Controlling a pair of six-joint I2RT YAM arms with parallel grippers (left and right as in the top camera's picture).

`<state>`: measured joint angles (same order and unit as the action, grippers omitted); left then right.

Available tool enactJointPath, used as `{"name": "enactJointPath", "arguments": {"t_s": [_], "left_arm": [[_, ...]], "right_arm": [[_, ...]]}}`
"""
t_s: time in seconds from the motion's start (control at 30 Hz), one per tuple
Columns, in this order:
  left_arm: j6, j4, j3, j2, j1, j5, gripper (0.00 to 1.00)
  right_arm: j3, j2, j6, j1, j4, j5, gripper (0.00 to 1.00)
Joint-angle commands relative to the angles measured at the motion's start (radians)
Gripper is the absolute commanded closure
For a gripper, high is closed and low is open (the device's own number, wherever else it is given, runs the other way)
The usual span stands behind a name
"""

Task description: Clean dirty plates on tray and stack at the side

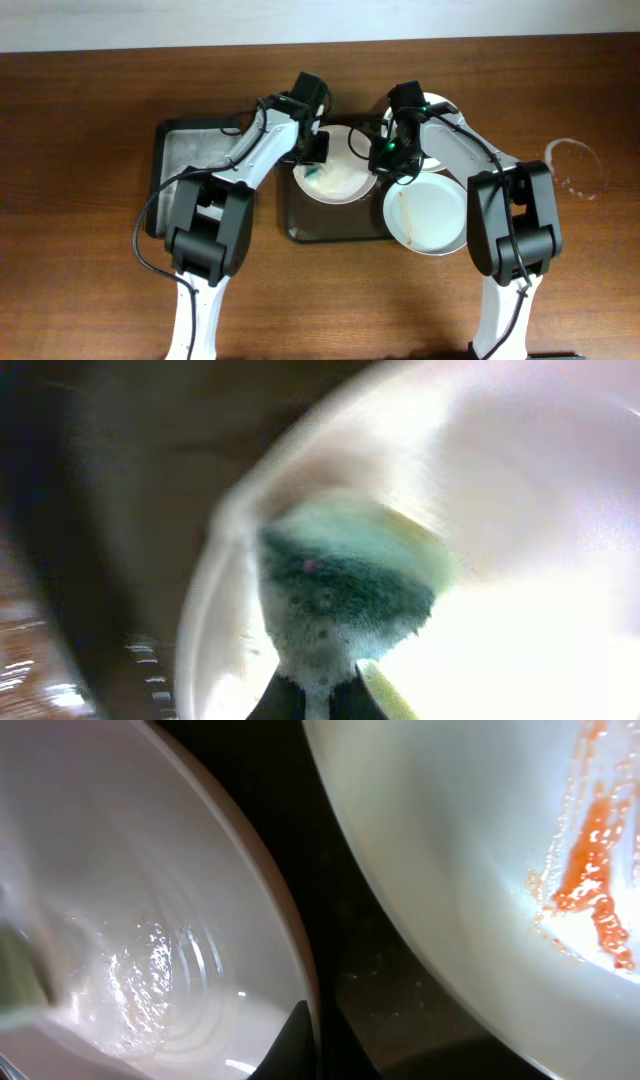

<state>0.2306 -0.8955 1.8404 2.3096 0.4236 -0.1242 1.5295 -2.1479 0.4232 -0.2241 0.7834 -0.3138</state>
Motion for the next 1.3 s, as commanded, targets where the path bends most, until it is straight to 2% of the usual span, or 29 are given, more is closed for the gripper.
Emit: {"name": "enactJointPath", "arguments": {"t_s": [0.0,0.13,0.23,0.27,0.4,0.5,0.6,0.73,0.87,1.03,1.13,1.27], "left_arm": [[-0.132,-0.003,-0.033,0.042,0.013,-0.385,0.99],[-0.121,0.084,-0.033,0.042,0.012,-0.347,0.99],[-0.014,0.162,-0.033,0.042,0.010,-0.159,0.99],[0.030,0.194,-0.033,0.042,0.010,-0.054,0.99],[0.124,0.274,-0.033,0.042,0.010,0.236,0.99],[0.151,0.294,-0.033,0.042,0.010,0.403,0.99],[0.151,0.267,-0.033,0.042,0.010,0.488,0.99],[0.150,0.134,-0.033,0.042,0.011,0.381,0.99],[0.030,-0.023,-0.033,0.042,0.013,0.032,0.99],[-0.099,-0.159,-0.033,0.042,0.012,-0.249,0.99],[-0.129,-0.220,-0.013,0.042,0.005,-0.276,0.99],[-0.136,-0.328,0.111,0.039,-0.039,-0.276,0.99]], "right_arm": [[-0.006,-0.003,-0.005,-0.005,0.002,0.011,0.96],[-0.006,-0.003,-0.005,-0.005,0.003,0.011,0.96],[-0.006,-0.003,-0.005,-0.005,0.003,0.011,0.96],[-0.006,-0.003,-0.005,-0.005,0.003,0.011,0.96],[-0.006,-0.003,-0.005,-0.005,0.003,0.011,0.96],[-0.006,-0.003,-0.005,-0.005,0.003,0.011,0.96],[-0.006,-0.003,-0.005,-0.005,0.003,0.011,0.96],[-0.006,-0.003,-0.005,-0.005,0.002,0.011,0.96],[-0.006,-0.003,-0.005,-0.005,0.003,0.011,0.96],[-0.006,-0.003,-0.005,-0.005,0.002,0.011,0.96],[-0.006,-0.003,-0.005,-0.005,0.003,0.010,0.96],[-0.006,-0.003,-0.005,-0.005,0.003,0.009,0.96]]}}
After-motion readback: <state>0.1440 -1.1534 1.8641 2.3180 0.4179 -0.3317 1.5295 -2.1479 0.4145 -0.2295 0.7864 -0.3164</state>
